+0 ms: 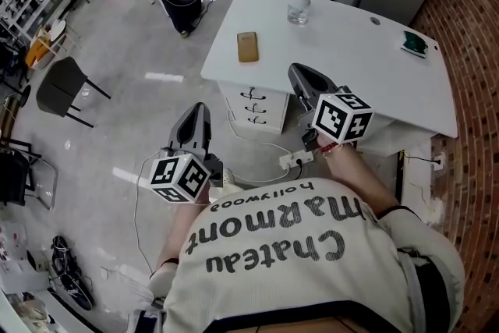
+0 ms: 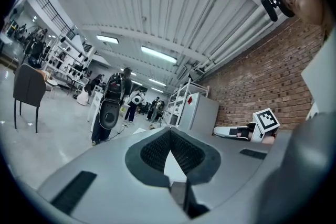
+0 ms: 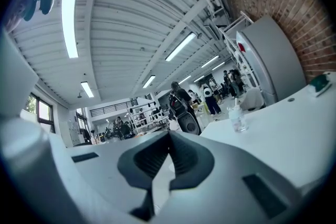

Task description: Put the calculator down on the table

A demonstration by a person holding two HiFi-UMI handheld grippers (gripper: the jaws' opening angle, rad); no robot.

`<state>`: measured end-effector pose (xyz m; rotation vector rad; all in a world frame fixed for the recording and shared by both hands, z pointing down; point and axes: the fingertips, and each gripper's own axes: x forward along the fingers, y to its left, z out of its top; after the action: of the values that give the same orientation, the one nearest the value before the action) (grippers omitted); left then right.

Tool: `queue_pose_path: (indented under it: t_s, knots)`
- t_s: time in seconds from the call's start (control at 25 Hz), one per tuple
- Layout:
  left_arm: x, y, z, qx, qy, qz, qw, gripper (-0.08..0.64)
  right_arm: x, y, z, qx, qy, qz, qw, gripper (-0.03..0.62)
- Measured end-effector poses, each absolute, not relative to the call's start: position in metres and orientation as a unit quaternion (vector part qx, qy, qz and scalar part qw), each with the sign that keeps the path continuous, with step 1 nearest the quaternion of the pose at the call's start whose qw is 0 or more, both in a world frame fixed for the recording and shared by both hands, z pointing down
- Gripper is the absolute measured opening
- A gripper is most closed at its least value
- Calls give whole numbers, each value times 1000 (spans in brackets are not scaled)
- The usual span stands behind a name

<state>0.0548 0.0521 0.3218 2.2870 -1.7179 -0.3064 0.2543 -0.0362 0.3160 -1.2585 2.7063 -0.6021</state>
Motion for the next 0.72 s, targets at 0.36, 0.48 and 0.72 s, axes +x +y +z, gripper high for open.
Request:
queue_pose_path:
  t_s: [0.36, 0.48, 0.72]
  knots:
    - [53, 53, 323, 785, -597, -100, 133, 0, 253, -37, 321, -411, 887, -204, 48, -9]
    - [50, 54, 327, 782, -600, -98, 136, 0, 251, -37, 328, -411, 886, -209, 44, -9]
    - [45, 53, 332, 780, -602, -94, 139, 0, 247, -41, 334, -409, 885, -219, 45, -9]
